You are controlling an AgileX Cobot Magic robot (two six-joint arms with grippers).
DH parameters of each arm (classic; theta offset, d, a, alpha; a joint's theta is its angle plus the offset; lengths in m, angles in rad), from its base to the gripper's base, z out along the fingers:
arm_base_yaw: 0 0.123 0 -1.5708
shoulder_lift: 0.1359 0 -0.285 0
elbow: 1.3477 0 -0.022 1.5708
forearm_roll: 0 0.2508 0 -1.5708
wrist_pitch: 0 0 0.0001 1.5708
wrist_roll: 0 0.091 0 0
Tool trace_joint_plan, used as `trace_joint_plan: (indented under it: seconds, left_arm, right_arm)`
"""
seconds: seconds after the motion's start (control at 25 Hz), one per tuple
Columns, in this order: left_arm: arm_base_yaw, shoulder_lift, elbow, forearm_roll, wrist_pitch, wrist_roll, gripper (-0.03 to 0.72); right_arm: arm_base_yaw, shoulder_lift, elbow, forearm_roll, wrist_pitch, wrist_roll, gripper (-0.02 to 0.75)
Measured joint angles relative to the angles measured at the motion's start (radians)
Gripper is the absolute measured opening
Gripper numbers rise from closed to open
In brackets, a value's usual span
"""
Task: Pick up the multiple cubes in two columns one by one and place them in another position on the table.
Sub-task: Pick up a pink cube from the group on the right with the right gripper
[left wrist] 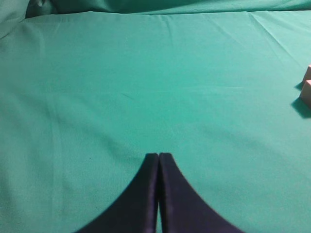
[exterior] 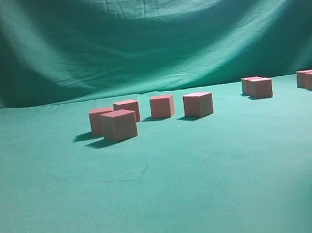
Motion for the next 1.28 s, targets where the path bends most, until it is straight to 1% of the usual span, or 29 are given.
trace_joint_plan:
  seconds: [0.04, 0.08, 0.16, 0.28, 0.44, 0.64, 0.68, 0.72, 0.92, 1.28]
  left_arm:
    - [0.000, 0.000, 0.000, 0.000, 0.000, 0.000, 0.000]
    - [0.000, 0.000, 0.000, 0.000, 0.000, 0.000, 0.000]
    - [0.000, 0.000, 0.000, 0.000, 0.000, 0.000, 0.000]
    - [0.000, 0.000, 0.000, 0.000, 0.000, 0.000, 0.000]
    - [0.000, 0.000, 0.000, 0.000, 0.000, 0.000, 0.000]
    - [0.000, 0.000, 0.000, 0.000, 0.000, 0.000, 0.000]
    - [0.000, 0.000, 0.000, 0.000, 0.000, 0.000, 0.000]
    - [0.000, 0.000, 0.000, 0.000, 0.000, 0.000, 0.000]
    - [0.000, 0.000, 0.000, 0.000, 0.000, 0.000, 0.000]
    - [0.000, 0.000, 0.000, 0.000, 0.000, 0.000, 0.000]
  right_arm:
    - [-0.031, 0.016, 0.023, 0.039, -0.027, -0.013, 0.612]
    - [-0.053, 0.034, 0.038, 0.066, -0.045, -0.029, 0.571]
    - [-0.085, 0.075, 0.046, 0.106, -0.077, -0.056, 0.584]
    - [-0.102, 0.144, 0.047, 0.112, -0.129, -0.072, 0.584]
    - [-0.103, 0.237, 0.047, 0.095, -0.198, -0.074, 0.584]
    - [-0.103, 0.346, 0.008, 0.082, -0.239, -0.074, 0.584]
    - [-0.103, 0.362, -0.003, 0.077, -0.243, -0.074, 0.542]
    - [-0.103, 0.379, -0.017, 0.075, -0.243, -0.074, 0.559]
    - [-0.103, 0.440, -0.078, 0.062, -0.256, -0.074, 0.559]
    - [-0.103, 0.491, -0.091, 0.060, -0.277, -0.077, 0.559]
